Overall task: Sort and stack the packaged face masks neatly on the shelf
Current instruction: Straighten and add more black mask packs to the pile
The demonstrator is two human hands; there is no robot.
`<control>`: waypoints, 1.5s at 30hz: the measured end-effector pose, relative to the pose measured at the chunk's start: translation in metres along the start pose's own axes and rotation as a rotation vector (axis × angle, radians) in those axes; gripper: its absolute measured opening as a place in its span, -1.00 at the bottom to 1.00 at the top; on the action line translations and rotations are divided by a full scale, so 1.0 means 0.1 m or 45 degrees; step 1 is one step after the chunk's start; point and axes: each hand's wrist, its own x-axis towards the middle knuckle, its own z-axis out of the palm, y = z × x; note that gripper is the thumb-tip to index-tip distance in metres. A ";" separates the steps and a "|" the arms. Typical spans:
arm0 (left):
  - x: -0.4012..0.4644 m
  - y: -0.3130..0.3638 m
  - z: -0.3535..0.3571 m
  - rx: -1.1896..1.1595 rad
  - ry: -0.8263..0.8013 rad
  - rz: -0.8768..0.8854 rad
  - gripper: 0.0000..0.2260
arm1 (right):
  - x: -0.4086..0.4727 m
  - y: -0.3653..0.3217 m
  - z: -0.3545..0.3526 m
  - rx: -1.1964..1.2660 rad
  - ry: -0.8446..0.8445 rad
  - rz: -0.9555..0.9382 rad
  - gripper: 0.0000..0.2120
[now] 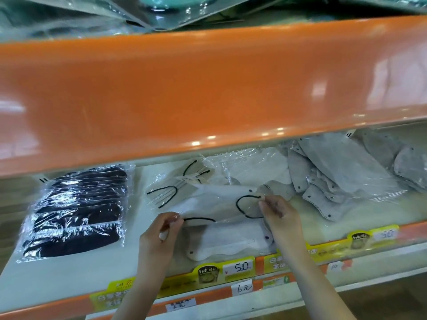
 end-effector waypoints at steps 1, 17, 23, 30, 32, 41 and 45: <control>-0.01 0.01 0.01 -0.003 -0.009 -0.002 -0.78 | 0.00 -0.01 0.00 0.020 0.010 0.010 -0.93; -0.04 -0.17 0.18 0.635 -0.399 0.778 -0.68 | -0.10 -0.04 -0.14 -0.305 -0.091 -0.303 -0.90; -0.05 0.05 0.39 0.584 -0.423 0.725 -0.62 | -0.04 0.13 -0.08 -1.189 -0.530 -0.436 -0.29; 0.22 0.42 0.84 0.664 -0.509 0.759 -0.67 | 0.01 0.12 -0.04 -1.189 -0.533 -0.568 -0.42; 0.29 0.51 1.00 0.716 -0.615 0.673 -0.67 | 0.06 0.07 -0.08 -1.028 -0.504 -0.530 -0.55; 0.25 0.75 1.88 0.911 -0.888 0.608 -0.60 | 0.58 0.17 -0.76 -1.242 -0.081 -0.482 -0.57; 0.22 0.81 2.22 0.994 -0.834 0.590 -0.62 | 0.76 0.18 -0.99 -1.519 -0.123 -0.225 -0.39</control>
